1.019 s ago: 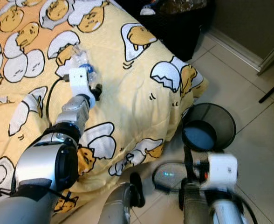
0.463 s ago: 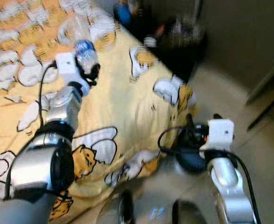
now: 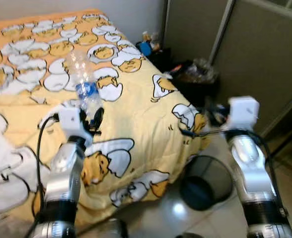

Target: Clean up the room

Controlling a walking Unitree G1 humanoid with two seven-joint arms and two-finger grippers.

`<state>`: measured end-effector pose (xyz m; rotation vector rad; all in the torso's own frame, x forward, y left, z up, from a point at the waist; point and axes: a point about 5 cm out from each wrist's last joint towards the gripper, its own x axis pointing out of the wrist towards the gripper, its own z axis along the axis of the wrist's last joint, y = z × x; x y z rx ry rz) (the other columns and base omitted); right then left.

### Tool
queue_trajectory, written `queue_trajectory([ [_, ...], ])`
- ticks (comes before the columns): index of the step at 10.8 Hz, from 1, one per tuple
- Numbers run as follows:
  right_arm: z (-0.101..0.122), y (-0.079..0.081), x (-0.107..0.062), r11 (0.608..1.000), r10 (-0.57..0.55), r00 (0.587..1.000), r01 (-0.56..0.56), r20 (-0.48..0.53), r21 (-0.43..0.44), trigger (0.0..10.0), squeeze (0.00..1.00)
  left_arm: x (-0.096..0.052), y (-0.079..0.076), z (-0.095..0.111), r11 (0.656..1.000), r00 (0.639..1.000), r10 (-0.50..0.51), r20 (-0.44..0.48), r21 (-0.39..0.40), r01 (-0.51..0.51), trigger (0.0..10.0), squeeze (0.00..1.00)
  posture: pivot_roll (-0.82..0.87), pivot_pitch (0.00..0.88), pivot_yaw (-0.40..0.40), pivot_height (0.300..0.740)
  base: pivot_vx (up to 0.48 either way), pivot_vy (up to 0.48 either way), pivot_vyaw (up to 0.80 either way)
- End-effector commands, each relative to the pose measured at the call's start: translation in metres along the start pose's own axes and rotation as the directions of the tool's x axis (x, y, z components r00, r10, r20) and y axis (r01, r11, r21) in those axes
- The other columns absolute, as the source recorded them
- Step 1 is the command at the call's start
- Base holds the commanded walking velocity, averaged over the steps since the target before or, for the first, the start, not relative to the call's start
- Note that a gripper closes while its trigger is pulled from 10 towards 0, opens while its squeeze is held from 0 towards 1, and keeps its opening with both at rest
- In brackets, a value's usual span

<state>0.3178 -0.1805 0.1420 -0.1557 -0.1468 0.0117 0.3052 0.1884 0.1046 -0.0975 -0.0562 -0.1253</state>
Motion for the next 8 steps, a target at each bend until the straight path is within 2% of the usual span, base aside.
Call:
queue_trajectory([
  [1, -0.001, 0.001, 0.004, 0.999, 0.045, 0.999, -0.045, 0.001, -0.007, 10.0, 0.00, 0.003, -0.017, 0.015, 0.999, 0.998, -0.033, 0.060, 0.038, 0.030, 0.0, 0.00, -0.01, 0.000, -0.070, 0.740, 0.000, 0.000, 0.00],
  [2, -0.006, 0.005, 0.004, 0.997, 0.079, 0.997, -0.079, -0.017, -0.001, 10.0, 0.00, 0.004, -0.027, 0.012, 0.998, 0.999, -0.040, 0.026, 0.045, 0.039, 0.0, 0.00, -0.01, 0.000, -0.094, 0.740, 0.000, 0.000, 0.00],
  [3, -0.008, 0.005, 0.003, 0.997, 0.082, 0.996, -0.082, -0.022, 0.006, 10.0, 0.00, 0.010, -0.035, 0.010, 0.997, 0.999, -0.041, 0.000, 0.065, 0.041, 10.0, 0.00, -0.02, 0.000, -0.092, 0.740, 0.000, 0.000, 0.00],
  [4, -0.010, 0.005, 0.001, 0.997, 0.080, 0.996, -0.080, -0.026, 0.008, 10.0, 0.00, 0.014, -0.041, 0.013, 0.996, 0.998, -0.065, 0.004, 0.069, 0.064, 10.0, 0.00, -0.03, 0.000, -0.078, 0.740, 0.000, 0.000, 0.00],
  [5, -0.015, 0.009, -0.004, 0.998, 0.064, 0.997, -0.064, -0.033, 0.018, 10.0, 0.00, 0.020, -0.050, 0.020, 0.989, 0.991, -0.130, 0.023, 0.079, 0.128, 10.0, 0.00, -0.06, 0.000, -0.045, 0.740, 0.244, -0.409, 0.00],
  [7, -0.020, 0.013, -0.012, 0.998, 0.054, 0.998, -0.053, -0.044, 0.024, 10.0, 0.00, 0.026, -0.055, 0.021, 0.986, 0.988, -0.157, 0.005, 0.059, 0.157, 10.0, 0.00, -0.09, 0.000, -0.002, 0.740, 0.251, -0.405, -0.65],
  [8, -0.023, 0.013, -0.017, 0.999, 0.038, 0.998, -0.037, -0.049, 0.023, 10.0, 0.00, 0.031, -0.057, 0.019, 0.984, 0.987, -0.162, -0.014, 0.076, 0.163, 10.0, 0.00, -0.11, 0.000, 0.012, 0.740, 0.292, -0.379, -0.76],
])
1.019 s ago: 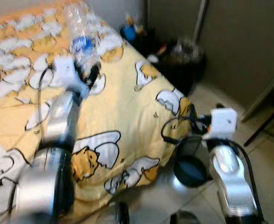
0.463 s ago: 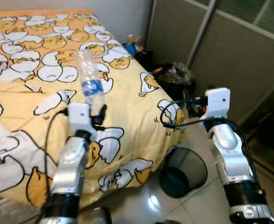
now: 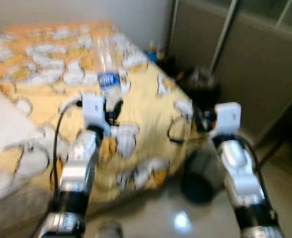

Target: Clean up the room

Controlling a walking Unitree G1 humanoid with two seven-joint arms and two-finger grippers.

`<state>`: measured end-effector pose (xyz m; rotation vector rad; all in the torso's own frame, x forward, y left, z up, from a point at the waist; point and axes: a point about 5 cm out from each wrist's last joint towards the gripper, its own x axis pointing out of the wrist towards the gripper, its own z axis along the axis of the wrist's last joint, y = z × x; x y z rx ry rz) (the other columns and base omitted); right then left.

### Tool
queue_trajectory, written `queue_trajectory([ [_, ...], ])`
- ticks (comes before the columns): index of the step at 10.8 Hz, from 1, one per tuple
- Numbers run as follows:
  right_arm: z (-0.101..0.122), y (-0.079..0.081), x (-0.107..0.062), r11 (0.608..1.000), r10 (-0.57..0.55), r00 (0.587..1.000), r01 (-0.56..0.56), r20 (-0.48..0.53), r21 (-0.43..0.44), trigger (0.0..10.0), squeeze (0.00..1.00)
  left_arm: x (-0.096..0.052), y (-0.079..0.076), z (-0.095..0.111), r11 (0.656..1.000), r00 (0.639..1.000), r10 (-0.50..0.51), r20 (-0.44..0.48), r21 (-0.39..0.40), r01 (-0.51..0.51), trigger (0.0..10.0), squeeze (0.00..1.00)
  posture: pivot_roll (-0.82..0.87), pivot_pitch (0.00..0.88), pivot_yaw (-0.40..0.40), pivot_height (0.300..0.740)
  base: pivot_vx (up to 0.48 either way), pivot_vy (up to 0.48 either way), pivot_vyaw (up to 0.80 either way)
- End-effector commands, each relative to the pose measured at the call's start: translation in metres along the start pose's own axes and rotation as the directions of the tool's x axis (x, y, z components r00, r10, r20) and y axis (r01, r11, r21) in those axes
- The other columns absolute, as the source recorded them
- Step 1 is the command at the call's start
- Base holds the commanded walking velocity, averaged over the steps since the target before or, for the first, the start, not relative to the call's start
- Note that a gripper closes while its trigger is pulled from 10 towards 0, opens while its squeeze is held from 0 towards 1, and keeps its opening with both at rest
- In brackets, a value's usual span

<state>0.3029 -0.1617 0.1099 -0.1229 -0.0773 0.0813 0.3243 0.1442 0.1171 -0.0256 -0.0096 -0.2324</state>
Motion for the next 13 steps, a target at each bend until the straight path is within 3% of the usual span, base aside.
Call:
queue_trajectory([
  [1, 0.003, -0.013, -0.001, 0.998, -0.061, 0.998, 0.061, 0.014, -0.014, 10.0, 0.00, 0.012, -0.014, 0.013, 0.998, 0.998, -0.056, 0.032, 0.022, 0.056, 10.0, 0.00, -0.13, 0.000, 0.035, 0.740, 0.000, 0.000, -0.75],
  [4, -0.002, -0.013, -0.006, 0.996, -0.094, 0.996, 0.094, 0.000, -0.008, 10.0, 0.00, 0.017, -0.011, 0.009, 0.998, 0.999, -0.044, -0.002, 0.043, 0.044, 10.0, 0.00, -0.14, 0.000, 0.054, 0.740, 0.000, 0.000, -0.75],
  [6, -0.007, -0.009, -0.012, 0.998, -0.055, 0.998, 0.054, -0.024, -0.021, 10.0, 0.00, 0.015, -0.008, 0.001, 1.000, 1.000, -0.017, -0.019, 0.010, 0.017, 10.0, 0.00, -0.14, 0.000, 0.052, 0.740, 0.000, 0.000, 0.00],
  [7, -0.008, -0.009, -0.014, 0.998, -0.056, 0.998, 0.056, -0.023, -0.024, 10.0, 0.00, 0.015, -0.004, -0.003, 0.999, 0.999, 0.020, -0.033, -0.037, -0.021, 10.0, 0.00, -0.14, 0.000, 0.053, 0.740, 0.405, 0.000, 0.00],
  [13, -0.010, -0.010, -0.020, 0.998, -0.064, 0.998, 0.063, -0.029, -0.027, 10.0, 0.00, 0.021, -0.008, -0.011, 0.998, 0.998, 0.010, -0.061, -0.055, -0.014, 10.0, 0.00, -0.17, 0.000, 0.065, 0.740, 0.480, 0.000, 0.00],
])
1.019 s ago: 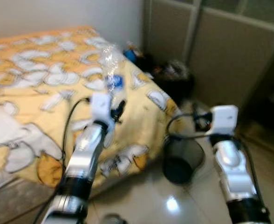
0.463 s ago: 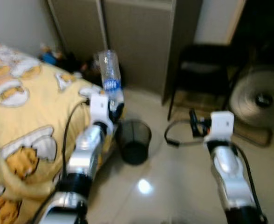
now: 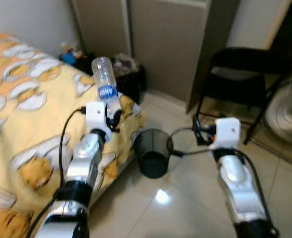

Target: Clean up the room

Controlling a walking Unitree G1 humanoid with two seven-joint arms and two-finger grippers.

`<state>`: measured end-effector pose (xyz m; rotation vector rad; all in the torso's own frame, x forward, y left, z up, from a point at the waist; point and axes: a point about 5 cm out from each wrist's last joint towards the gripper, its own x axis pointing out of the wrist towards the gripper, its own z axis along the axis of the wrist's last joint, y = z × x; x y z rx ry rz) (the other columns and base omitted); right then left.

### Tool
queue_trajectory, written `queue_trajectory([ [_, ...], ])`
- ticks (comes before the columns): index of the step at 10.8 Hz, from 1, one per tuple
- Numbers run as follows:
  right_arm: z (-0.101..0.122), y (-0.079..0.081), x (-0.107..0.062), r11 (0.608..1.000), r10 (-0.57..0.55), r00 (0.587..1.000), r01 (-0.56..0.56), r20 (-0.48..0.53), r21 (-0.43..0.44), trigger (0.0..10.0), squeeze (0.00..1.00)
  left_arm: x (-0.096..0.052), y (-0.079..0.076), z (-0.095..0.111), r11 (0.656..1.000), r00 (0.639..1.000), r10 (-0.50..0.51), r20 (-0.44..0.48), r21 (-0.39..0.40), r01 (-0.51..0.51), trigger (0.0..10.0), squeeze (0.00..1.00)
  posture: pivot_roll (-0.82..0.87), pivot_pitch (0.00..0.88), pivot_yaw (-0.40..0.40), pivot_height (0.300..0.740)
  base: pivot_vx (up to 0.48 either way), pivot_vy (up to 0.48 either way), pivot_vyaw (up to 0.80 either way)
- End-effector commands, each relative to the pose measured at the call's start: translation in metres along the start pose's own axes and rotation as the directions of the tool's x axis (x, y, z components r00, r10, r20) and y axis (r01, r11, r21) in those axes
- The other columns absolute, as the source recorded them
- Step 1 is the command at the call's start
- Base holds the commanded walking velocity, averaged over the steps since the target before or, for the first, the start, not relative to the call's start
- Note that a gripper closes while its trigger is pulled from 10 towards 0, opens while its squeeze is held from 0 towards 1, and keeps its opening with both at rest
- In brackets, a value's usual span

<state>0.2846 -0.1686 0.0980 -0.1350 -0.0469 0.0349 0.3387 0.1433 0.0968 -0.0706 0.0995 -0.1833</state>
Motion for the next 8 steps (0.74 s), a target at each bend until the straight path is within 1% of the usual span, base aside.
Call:
queue_trajectory([
  [1, 0.0017, -0.0082, -0.0016, 1.000, -0.025, 1.000, 0.025, 0.004, -0.017, 10.0, 0.00, 0.0063, -0.0143, 0.0095, 0.998, 0.998, -0.057, 0.041, 0.010, 0.056, 10.0, 0.00, -0.18, 0.000, 0.068, 0.740, 0.480, 0.000, 0.00],
  [3, 0.0010, -0.0093, -0.0033, 1.000, -0.024, 1.000, 0.024, -0.005, -0.012, 10.0, 0.00, 0.0092, -0.0183, 0.0085, 0.997, 0.997, -0.075, 0.034, 0.008, 0.075, 10.0, 0.00, -0.19, 0.000, 0.078, 0.740, 0.480, 0.000, 0.00],
  [5, -0.0001, -0.0056, -0.0043, 1.000, -0.021, 1.000, 0.021, -0.010, -0.014, 10.0, 0.00, 0.0121, -0.0199, 0.0099, 0.996, 0.996, -0.087, 0.034, 0.012, 0.087, 10.0, 0.00, -0.20, 0.000, 0.089, 0.740, 0.480, 0.000, -0.55],
  [7, 0.0003, -0.0052, -0.0046, 0.999, -0.041, 0.999, 0.041, 0.001, -0.001, 10.0, 0.00, 0.0143, -0.0228, 0.0100, 0.994, 0.993, -0.113, 0.024, 0.010, 0.113, 10.0, 0.00, -0.21, 0.000, 0.114, 0.740, 0.480, 0.000, 0.00],
  [8, 0.0002, -0.0019, -0.0059, 0.999, -0.043, 0.999, 0.043, 0.001, 0.005, 10.0, 0.00, 0.0158, -0.0177, 0.0069, 0.995, 0.996, -0.094, 0.001, 0.012, 0.094, 10.0, 0.00, -0.21, 0.000, 0.125, 0.740, 0.480, 0.000, 0.00],
])
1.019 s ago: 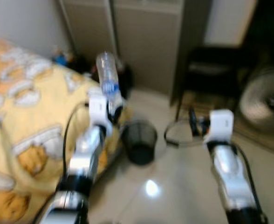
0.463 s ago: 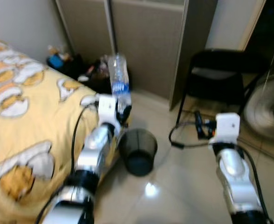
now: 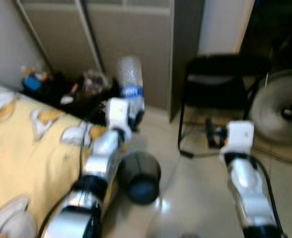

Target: Clean up the room

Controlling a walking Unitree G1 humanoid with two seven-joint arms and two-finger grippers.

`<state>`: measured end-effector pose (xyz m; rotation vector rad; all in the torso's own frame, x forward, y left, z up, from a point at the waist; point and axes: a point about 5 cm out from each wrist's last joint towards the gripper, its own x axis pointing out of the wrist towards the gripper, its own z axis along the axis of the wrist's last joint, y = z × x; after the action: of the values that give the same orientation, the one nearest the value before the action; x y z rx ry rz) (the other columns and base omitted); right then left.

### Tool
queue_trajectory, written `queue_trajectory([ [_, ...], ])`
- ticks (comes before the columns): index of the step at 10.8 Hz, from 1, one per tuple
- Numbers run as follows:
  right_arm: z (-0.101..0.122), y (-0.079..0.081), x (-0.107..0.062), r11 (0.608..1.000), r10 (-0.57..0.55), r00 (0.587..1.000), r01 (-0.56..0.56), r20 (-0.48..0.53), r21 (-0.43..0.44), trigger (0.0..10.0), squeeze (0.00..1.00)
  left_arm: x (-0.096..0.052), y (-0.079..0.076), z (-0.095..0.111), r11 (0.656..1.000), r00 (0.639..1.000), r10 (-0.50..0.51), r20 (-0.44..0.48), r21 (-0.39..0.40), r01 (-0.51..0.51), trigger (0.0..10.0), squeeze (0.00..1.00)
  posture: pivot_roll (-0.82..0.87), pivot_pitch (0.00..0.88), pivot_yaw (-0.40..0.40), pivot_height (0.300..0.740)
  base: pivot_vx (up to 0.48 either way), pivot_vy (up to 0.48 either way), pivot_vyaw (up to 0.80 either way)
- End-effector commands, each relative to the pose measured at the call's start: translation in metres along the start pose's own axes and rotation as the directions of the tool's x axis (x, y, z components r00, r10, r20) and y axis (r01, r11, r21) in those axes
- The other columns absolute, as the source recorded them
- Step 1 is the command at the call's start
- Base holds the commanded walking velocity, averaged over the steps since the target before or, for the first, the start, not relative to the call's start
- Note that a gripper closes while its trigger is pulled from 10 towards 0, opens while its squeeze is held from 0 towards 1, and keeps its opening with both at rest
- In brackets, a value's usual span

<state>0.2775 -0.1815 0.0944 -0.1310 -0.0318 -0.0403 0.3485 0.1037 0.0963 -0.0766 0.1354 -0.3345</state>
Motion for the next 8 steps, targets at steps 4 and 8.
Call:
queue_trajectory([
  [4, -0.001, 0.012, -0.012, 1.000, 0.020, 1.000, -0.020, -0.010, 0.002, 10.0, 0.00, -0.004, 0.038, 0.003, 0.989, 0.990, 0.139, -0.025, 0.047, -0.138, 10.0, 0.00, -0.23, 0.000, 0.149, 0.740, 0.120, 0.000, 0.00],
  [8, -0.014, 0.025, -0.049, 0.998, 0.056, 0.994, -0.055, -0.091, 0.018, 10.0, 0.00, -0.012, 0.041, -0.050, 0.972, 0.909, 0.231, -0.348, 0.114, -0.203, 10.0, 0.00, -0.26, 0.134, 0.170, 0.740, 0.000, 0.000, 0.00],
])
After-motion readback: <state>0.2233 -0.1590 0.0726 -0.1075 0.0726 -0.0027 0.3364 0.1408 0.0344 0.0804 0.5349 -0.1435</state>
